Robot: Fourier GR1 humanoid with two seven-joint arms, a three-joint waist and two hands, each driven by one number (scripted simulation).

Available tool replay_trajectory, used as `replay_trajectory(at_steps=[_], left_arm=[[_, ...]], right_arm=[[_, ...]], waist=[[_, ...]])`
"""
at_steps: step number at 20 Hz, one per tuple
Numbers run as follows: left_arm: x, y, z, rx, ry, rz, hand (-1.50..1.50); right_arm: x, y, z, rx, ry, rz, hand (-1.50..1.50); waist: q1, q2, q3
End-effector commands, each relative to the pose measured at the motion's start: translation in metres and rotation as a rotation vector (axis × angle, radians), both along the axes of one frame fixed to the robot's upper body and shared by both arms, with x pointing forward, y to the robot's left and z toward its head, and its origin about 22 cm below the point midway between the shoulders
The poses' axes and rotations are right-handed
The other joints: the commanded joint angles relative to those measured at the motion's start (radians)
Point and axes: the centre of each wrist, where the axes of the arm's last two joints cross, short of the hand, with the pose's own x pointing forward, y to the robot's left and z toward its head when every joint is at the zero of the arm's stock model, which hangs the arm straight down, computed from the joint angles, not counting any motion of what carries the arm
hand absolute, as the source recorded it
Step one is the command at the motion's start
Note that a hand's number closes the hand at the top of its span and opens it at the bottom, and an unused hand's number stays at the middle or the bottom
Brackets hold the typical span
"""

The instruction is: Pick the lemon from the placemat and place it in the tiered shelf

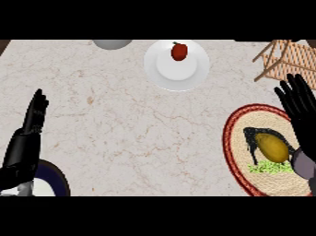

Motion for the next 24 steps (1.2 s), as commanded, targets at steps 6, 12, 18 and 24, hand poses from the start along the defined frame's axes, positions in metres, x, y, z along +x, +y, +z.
replay_trajectory(at_steps=[6,12,18,24], left_arm=[[0.031,-0.034,-0.007,-0.053,0.166,-0.183,0.0],[0.024,-0.045,-0.009,-0.091,0.211,-0.214,0.0],[0.051,-0.054,-0.004,-0.109,0.234,-0.235,0.0],[0.05,-0.048,-0.013,-0.097,0.257,-0.22,0.0]], right_arm=[[0.043,-0.085,0.039,-0.19,0.201,0.208,-1.5],[0.019,-0.109,0.0,-0.498,0.205,-0.272,1.5],[0.016,-0.131,-0.062,-0.175,0.086,-0.36,-1.5],[0.02,-0.16,-0.02,-0.315,0.145,0.012,-1.5]], waist=[[0.011,0.02,0.012],[0.015,0.023,0.013],[0.012,0.007,0.013],[0.005,0.002,0.011]])
